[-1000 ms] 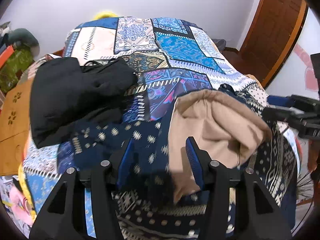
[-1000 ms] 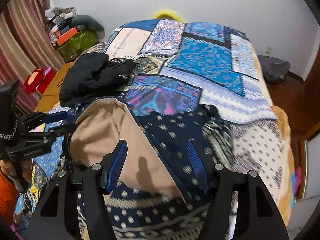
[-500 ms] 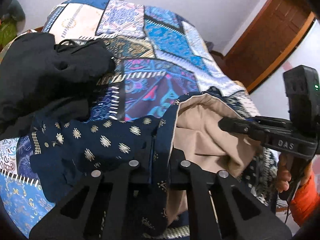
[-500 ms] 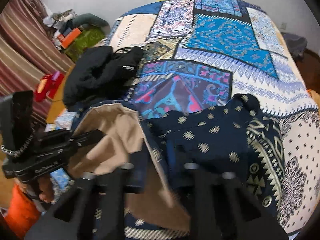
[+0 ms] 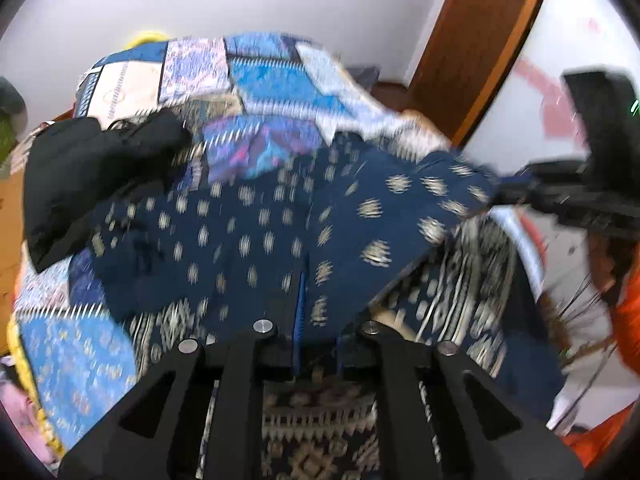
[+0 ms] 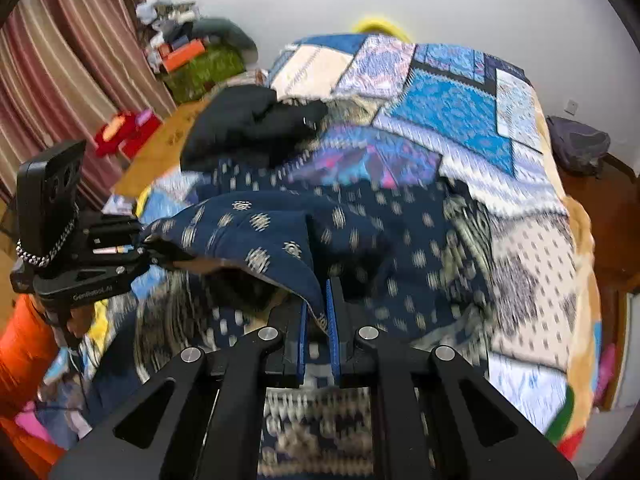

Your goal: Fold large clothes

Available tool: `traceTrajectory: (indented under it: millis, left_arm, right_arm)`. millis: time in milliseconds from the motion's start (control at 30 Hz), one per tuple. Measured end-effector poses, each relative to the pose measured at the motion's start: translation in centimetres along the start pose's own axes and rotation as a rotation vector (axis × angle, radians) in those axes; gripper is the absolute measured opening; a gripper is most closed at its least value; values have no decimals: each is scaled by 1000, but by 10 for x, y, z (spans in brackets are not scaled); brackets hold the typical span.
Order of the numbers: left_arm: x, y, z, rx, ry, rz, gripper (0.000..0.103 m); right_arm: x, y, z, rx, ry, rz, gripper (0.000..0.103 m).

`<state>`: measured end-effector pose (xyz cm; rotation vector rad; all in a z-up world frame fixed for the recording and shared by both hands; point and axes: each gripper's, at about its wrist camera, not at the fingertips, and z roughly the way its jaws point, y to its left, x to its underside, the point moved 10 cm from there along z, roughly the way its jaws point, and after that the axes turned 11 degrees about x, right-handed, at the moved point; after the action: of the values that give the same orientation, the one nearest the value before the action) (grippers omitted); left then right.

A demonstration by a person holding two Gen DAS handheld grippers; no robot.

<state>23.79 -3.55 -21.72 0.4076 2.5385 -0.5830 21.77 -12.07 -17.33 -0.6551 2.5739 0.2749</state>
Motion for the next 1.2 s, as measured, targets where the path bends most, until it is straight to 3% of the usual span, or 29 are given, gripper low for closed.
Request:
traceTrajectory:
  millis: [67, 100, 133, 300, 467, 567, 733, 833, 900, 1000, 1200]
  left_arm:
    - [18, 2, 4, -39, 34, -5, 41]
    - [28, 3, 5, -50, 46, -11, 47]
    - [36, 3, 4, -54, 53, -14, 47]
    - [55, 11, -18, -82, 40, -31, 48]
    - [49, 25, -54, -138, -43, -58, 61]
    - [43, 42, -71, -178, -90, -102, 64]
    - [44, 83, -86, -218, -151, -247, 70]
    - [53, 110, -83, -234, -154, -345, 70]
    - [60, 127, -75, -224, -148, -411, 70]
    - [66, 147, -63, -197, -140, -479, 70]
    - [66, 186, -36, -138, -149, -607, 70]
  right_arm:
    - [19, -3, 3, 28, 59, 10, 27]
    - [24, -5, 4, 43, 71, 14, 43]
    - [30, -7, 3, 65, 71, 13, 49]
    - [29, -9, -15, 72, 33, 4, 49]
    - [-11, -1, -28, 13, -60, 41, 50]
    - [-24, 5, -15, 34, -82, 51, 63]
    - [3, 18, 43, 36, 48, 42, 65]
    - [36, 20, 80, 51, 157, 24, 65]
    - [45, 20, 85, 49, 178, -4, 65]
    - [37, 15, 68, 30, 157, -14, 65]
    - [-12, -39, 19, 67, -9, 89, 65]
